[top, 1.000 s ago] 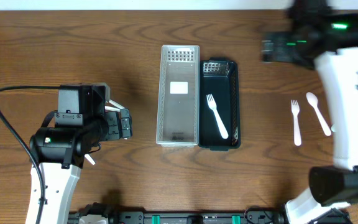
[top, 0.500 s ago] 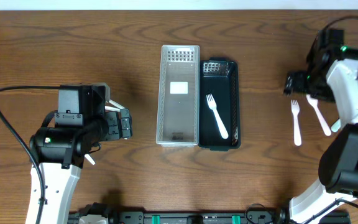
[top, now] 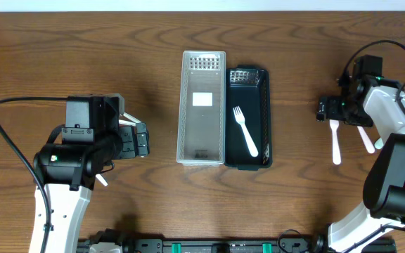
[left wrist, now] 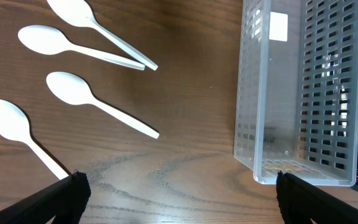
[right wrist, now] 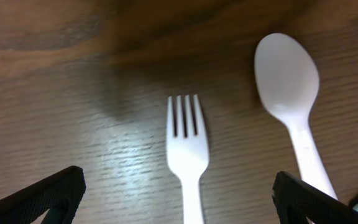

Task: Pack container
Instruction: 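Lower the right gripper onto the second white fork and grasp it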

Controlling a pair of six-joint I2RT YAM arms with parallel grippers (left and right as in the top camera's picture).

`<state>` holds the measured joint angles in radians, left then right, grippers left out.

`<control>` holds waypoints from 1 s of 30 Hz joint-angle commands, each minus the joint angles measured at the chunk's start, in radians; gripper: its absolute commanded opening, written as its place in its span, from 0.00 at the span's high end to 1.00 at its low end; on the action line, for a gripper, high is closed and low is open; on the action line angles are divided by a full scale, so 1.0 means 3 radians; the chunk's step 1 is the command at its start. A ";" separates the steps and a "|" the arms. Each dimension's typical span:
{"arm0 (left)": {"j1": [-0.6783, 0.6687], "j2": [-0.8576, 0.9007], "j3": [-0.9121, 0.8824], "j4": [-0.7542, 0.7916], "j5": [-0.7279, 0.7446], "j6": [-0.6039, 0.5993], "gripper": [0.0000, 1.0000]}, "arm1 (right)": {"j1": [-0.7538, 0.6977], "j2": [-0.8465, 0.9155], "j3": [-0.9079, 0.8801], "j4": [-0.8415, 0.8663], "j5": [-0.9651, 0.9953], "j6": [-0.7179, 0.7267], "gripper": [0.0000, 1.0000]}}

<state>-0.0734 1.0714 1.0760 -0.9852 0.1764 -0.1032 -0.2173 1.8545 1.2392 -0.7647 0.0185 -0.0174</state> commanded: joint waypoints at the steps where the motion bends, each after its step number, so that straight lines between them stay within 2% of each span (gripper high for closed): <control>1: 0.0017 -0.0009 0.0048 -0.0017 -0.0029 0.0055 0.02 | -0.0086 0.0013 -0.0080 0.0061 -0.0079 -0.0085 0.01; 15: 0.0017 -0.0009 0.0048 -0.0070 -0.0029 0.0055 0.02 | -0.0100 0.0412 -0.0083 0.0172 -0.0177 -0.0070 0.01; 30: 0.0017 -0.0009 0.0048 -0.0070 -0.0029 0.0055 0.02 | -0.0093 0.0445 -0.0083 0.0136 -0.0179 0.0085 0.44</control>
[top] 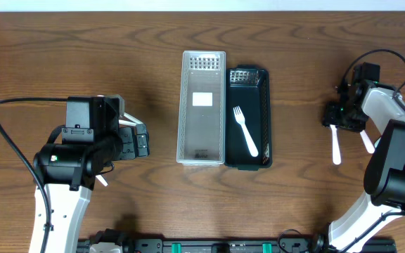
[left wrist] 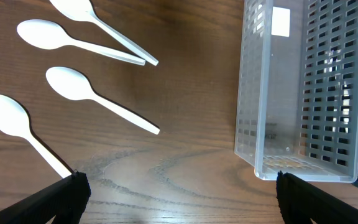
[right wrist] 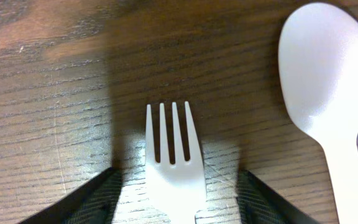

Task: Pack container
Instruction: 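Lower the right gripper onto the second white fork and grasp it, then carry the second fork into the green basket and release it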

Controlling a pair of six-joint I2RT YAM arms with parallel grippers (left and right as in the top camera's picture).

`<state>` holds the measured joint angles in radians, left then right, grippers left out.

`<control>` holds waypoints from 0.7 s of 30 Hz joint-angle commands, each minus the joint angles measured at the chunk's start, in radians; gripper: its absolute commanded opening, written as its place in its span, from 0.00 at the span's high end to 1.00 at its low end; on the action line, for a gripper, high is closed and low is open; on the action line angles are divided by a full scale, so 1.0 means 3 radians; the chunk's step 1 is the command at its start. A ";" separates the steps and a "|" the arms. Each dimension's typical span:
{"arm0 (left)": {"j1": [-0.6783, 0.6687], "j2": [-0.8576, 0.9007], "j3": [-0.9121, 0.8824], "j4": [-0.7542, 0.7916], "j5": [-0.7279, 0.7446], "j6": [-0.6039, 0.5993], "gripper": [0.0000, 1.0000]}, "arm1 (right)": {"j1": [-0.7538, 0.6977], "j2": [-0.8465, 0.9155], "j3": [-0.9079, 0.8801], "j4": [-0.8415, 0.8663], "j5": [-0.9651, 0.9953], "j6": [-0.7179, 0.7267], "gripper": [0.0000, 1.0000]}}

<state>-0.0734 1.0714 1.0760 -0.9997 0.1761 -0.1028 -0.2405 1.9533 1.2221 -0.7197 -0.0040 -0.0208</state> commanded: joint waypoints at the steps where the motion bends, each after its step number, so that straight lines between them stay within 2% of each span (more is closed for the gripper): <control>1: 0.0017 -0.0009 0.0048 -0.0022 -0.0028 0.0053 0.02 | -0.0005 0.0116 -0.0025 -0.0006 -0.0103 0.0107 0.55; 3: 0.0017 -0.0009 0.0048 -0.0022 -0.0028 0.0053 0.02 | 0.0019 0.0116 -0.0025 0.0008 -0.0103 0.0107 0.68; 10: 0.0017 -0.0009 0.0048 -0.0022 -0.0028 0.0053 0.02 | 0.0095 0.0116 -0.0022 0.0029 -0.0102 0.0106 0.70; 13: 0.0017 -0.0009 0.0048 -0.0022 -0.0028 0.0053 0.02 | 0.0126 0.0116 -0.0015 0.0028 -0.0103 0.0106 0.78; 15: 0.0017 -0.0009 0.0048 -0.0022 -0.0028 0.0053 0.02 | 0.0148 0.0114 0.0015 -0.0019 -0.0104 0.0120 0.80; 21: 0.0017 -0.0009 0.0048 -0.0020 -0.0028 0.0053 0.02 | 0.0281 0.0045 0.0520 -0.0604 -0.0209 0.0205 0.84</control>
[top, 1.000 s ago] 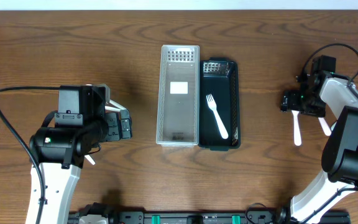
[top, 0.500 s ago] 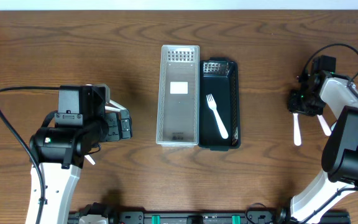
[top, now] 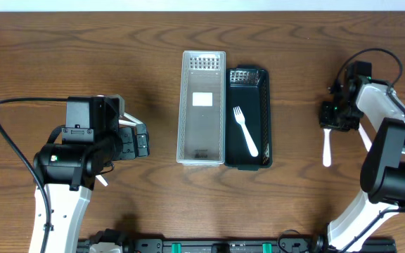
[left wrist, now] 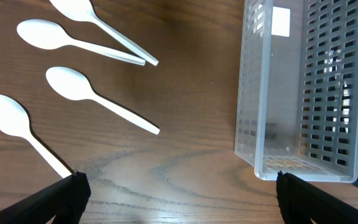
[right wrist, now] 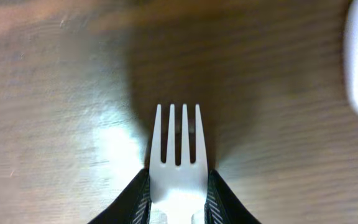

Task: Pack container
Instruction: 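Carry the second fork into the green basket and release it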

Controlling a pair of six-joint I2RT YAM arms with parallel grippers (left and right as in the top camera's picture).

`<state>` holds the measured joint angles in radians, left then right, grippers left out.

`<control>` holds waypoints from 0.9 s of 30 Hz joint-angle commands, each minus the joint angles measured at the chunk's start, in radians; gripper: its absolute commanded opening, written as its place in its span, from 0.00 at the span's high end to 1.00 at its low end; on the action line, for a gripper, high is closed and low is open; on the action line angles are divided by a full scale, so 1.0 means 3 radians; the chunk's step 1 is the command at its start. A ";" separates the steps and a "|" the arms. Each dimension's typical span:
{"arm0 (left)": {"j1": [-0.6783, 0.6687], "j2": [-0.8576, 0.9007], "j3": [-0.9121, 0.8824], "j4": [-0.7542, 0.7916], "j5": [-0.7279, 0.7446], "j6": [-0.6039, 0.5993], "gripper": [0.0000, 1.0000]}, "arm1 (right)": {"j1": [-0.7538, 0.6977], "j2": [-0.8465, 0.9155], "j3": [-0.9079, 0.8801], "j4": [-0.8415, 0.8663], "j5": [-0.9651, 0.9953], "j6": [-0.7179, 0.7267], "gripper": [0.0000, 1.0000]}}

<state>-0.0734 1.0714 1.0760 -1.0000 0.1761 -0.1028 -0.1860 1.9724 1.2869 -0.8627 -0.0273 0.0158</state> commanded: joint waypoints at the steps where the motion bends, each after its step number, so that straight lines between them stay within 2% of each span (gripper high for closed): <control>1: 0.0017 -0.0009 0.0048 -0.0019 -0.0028 0.0053 0.02 | 0.0127 -0.0052 0.0431 -0.0244 -0.0156 0.0083 0.86; 7: 0.0017 -0.0009 0.0048 -0.0020 -0.0028 0.0053 0.02 | 0.0434 -0.0315 0.1450 -0.0880 -0.0374 0.0229 0.89; 12: 0.0017 -0.0009 0.0048 -0.0020 -0.0028 0.0053 0.02 | 0.0880 -0.0473 0.1947 -0.0975 -0.0374 0.0546 0.87; 16: 0.0017 -0.0009 0.0048 -0.0020 -0.0028 0.0053 0.02 | 0.1278 -0.0449 0.1938 -0.0912 -0.0373 0.0825 0.87; 21: 0.0017 -0.0009 0.0048 -0.0020 -0.0028 0.0053 0.02 | 0.1719 -0.0315 0.1719 -0.0710 -0.0240 0.0846 0.87; 27: 0.0017 -0.0009 0.0048 -0.0020 -0.0028 0.0053 0.02 | 0.1981 -0.0015 0.1403 -0.0632 0.0128 0.0946 0.87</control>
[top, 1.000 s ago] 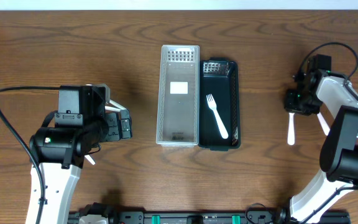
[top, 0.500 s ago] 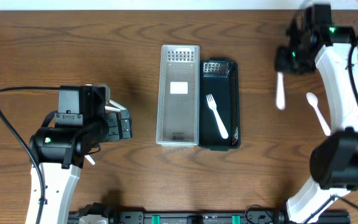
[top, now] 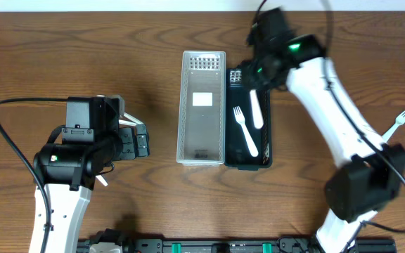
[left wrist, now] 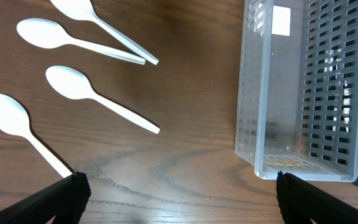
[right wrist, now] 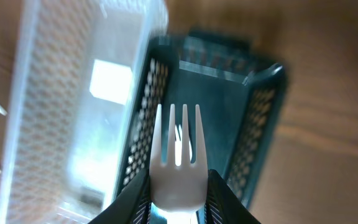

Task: Pack container
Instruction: 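Carry the second fork into the green basket and release it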

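A clear slotted container (top: pixel 202 107) and a black slotted container (top: pixel 264 119) stand side by side mid-table. One white fork (top: pixel 245 131) lies in the black one. My right gripper (top: pixel 256 79) is shut on a second white fork (right wrist: pixel 178 158), held above the black container (right wrist: pixel 260 124) with its tines toward the far end. My left gripper (left wrist: pixel 179 193) is open over bare wood, left of the clear container (left wrist: pixel 303 93). Several white spoons (left wrist: pixel 98 102) lie beside it.
Another white fork (top: pixel 399 118) lies at the far right edge of the table. The left arm's body covers most of the spoons in the overhead view. The wood between the left gripper and the clear container is bare.
My right gripper, shut on the fork at the table's right side, is now over the black container with that fork. The left arm has not moved.
My right gripper stood open above a fork and a spoon on the right side. It then sat lower, its fingers either side of the fork, then shut on it. Now it holds the fork over the black container. The left arm stayed still throughout.
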Controlling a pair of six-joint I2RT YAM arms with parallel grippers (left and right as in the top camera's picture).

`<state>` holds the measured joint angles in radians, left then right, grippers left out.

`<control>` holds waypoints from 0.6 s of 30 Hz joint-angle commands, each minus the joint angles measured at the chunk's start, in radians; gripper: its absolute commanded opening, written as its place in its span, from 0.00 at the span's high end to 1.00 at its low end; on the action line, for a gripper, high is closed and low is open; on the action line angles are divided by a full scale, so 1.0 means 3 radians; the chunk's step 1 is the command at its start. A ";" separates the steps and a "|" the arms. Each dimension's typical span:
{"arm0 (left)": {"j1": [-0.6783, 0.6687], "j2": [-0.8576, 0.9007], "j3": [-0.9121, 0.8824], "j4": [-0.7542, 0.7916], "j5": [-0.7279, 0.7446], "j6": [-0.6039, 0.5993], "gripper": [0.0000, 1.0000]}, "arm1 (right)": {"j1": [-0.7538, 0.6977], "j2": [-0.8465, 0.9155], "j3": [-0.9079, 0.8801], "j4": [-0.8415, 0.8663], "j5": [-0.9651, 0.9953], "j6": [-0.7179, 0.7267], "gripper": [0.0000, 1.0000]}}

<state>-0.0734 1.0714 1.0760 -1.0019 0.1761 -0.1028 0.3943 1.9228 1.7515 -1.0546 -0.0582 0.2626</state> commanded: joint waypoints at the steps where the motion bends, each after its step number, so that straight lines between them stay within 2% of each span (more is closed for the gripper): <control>1: 0.0017 -0.0009 0.0048 -0.0014 -0.0028 0.0053 0.02 | 0.0057 0.0205 -0.0210 0.0033 0.0231 0.0122 0.87; 8: 0.0017 -0.0009 0.0048 -0.0014 -0.0028 0.0053 0.02 | 0.0066 0.0481 -0.0473 0.0170 0.0182 0.0102 0.84; 10: 0.0017 -0.0009 0.0048 -0.0014 -0.0028 0.0053 0.02 | 0.0066 0.0501 -0.0476 0.0177 0.0167 0.0092 0.70; 13: 0.0017 -0.0009 0.0048 -0.0014 -0.0028 0.0053 0.02 | 0.0069 0.0496 -0.0456 0.0215 0.0136 0.0025 0.67; 14: 0.0017 -0.0008 0.0048 -0.0014 -0.0028 0.0053 0.02 | 0.0067 0.0492 -0.0426 0.0214 0.0092 -0.0013 0.62; 15: 0.0017 -0.0009 0.0048 -0.0014 -0.0028 0.0053 0.02 | 0.0067 0.0491 -0.0390 0.0211 0.0048 -0.0042 0.53; 16: 0.0017 -0.0009 0.0048 -0.0014 -0.0028 0.0053 0.02 | 0.0067 0.0481 -0.0331 0.0192 -0.0003 -0.0081 0.39; 18: 0.0017 -0.0009 0.0048 -0.0014 -0.0028 0.0053 0.02 | 0.0057 0.0451 -0.0132 0.0072 -0.0034 -0.0161 0.36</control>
<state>-0.0734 1.0714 1.0760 -1.0027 0.1764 -0.1028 0.4099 2.0754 1.6310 -1.0145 -0.0383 0.2550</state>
